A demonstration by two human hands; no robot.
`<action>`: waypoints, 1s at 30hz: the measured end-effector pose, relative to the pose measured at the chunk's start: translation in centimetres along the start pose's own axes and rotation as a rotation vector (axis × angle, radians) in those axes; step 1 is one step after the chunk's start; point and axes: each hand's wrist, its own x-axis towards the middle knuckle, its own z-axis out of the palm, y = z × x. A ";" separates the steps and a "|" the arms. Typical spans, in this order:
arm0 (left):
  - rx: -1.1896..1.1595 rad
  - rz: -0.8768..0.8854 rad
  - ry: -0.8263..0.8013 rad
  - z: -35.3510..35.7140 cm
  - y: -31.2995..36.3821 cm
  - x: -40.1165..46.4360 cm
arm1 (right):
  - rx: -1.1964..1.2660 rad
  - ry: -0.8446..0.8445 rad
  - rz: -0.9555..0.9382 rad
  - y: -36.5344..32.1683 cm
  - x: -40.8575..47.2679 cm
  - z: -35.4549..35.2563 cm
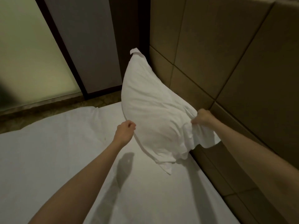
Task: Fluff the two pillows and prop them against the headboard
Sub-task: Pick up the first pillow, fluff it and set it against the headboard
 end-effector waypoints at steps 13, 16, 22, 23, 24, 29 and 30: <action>0.053 0.034 -0.029 -1.8 4.3 -4.1 | -0.024 0.200 -0.135 1.6 -3.8 -1.1; 0.088 0.049 -0.052 -2.2 4.3 -6.1 | 0.123 0.373 -0.118 3.3 -5.2 -2.8; 0.067 0.086 -0.002 -3.2 5.1 -10.7 | 0.385 0.500 -0.164 4.2 -10.9 -5.2; 0.054 0.088 0.005 -3.3 5.1 -11.6 | 0.425 0.460 -0.196 4.2 -12.1 -5.1; 0.038 0.093 0.011 -3.4 5.1 -12.8 | 0.456 0.412 -0.227 4.3 -13.5 -4.8; -0.108 0.115 0.054 -4.4 4.2 -19.1 | 0.564 0.299 -0.315 4.3 -21.0 -2.2; -0.131 0.117 0.055 -4.5 4.0 -20.1 | 0.600 0.279 -0.317 4.3 -22.1 -1.6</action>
